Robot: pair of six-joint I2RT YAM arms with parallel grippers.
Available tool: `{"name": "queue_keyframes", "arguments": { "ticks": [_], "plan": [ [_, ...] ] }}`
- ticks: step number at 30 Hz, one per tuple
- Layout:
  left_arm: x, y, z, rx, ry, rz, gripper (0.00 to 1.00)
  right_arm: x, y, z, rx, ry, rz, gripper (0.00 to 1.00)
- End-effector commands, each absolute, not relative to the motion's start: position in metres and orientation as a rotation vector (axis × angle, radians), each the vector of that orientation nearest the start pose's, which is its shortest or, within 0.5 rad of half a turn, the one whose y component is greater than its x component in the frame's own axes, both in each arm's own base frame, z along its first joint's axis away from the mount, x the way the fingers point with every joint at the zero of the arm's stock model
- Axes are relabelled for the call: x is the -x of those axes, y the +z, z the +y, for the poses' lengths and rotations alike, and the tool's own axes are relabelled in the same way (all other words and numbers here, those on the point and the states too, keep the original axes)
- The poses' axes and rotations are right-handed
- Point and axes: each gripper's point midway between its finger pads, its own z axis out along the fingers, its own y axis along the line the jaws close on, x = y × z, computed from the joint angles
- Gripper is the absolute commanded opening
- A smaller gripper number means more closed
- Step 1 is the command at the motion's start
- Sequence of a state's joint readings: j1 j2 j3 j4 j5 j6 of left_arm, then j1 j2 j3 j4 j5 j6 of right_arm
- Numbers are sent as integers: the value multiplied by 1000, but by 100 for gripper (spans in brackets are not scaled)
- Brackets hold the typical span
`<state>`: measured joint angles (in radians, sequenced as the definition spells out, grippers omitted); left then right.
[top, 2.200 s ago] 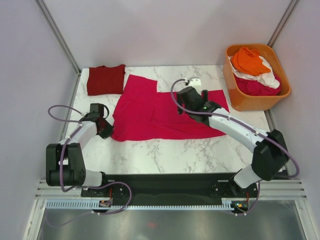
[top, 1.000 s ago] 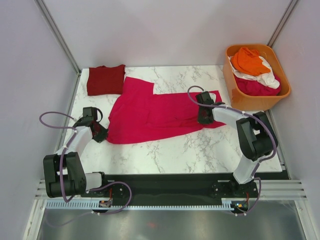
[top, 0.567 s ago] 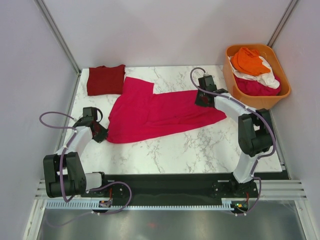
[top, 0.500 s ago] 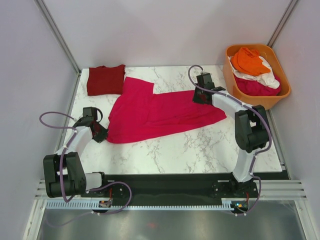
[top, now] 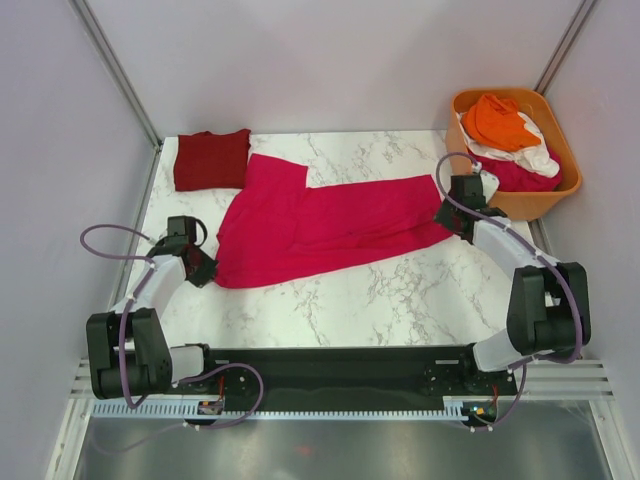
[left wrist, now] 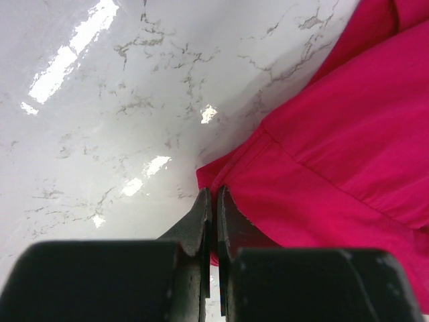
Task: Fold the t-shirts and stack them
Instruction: Fold the tshirt
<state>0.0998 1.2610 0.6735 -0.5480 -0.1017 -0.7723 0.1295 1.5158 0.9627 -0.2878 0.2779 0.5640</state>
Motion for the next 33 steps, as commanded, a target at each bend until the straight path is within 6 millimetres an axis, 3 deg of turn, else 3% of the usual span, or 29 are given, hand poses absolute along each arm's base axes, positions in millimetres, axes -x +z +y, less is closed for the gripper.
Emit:
{"name": "queue_keyframes", "arguments": {
  "ticks": [1,3,4,8,15,21,22,25,26,27,28,30,33],
  "plan": [
    [-252,36,15,1147,-42,2447,2,-371,69,-15,-769,-96,2298,61],
    [-251,34,14,1145,-40,2454,2,-370,53,-20,-805,-66,2340,60],
    [-251,35,13,1141,-42,2454,2,-372,45,-36,-877,-61,2340,60],
    [-251,36,12,1136,-44,2453,2,-386,38,-39,-905,12,2355,54],
    [-249,35,11,1132,-45,2454,2,-393,31,-18,-859,166,2369,54],
    [-251,38,11,1129,-50,2446,2,-377,25,16,-717,224,2432,57],
    [-253,41,12,1125,-55,2435,2,-370,26,14,-714,182,2433,57],
    [-263,71,16,1102,-103,2318,2,-356,45,37,-581,118,2416,59],
    [-264,81,25,1128,-105,2264,2,-353,49,37,-562,66,2399,60],
    [-249,89,30,1171,-93,2254,2,-348,51,40,-544,50,2398,61],
    [-248,97,43,1186,-34,2199,2,-345,57,46,-526,55,2394,63],
    [-250,106,49,1188,-39,2173,2,-341,56,46,-533,54,2399,66],
    [-247,100,50,1212,-28,2207,2,-337,51,33,-556,-45,2403,67]
  ]
}}
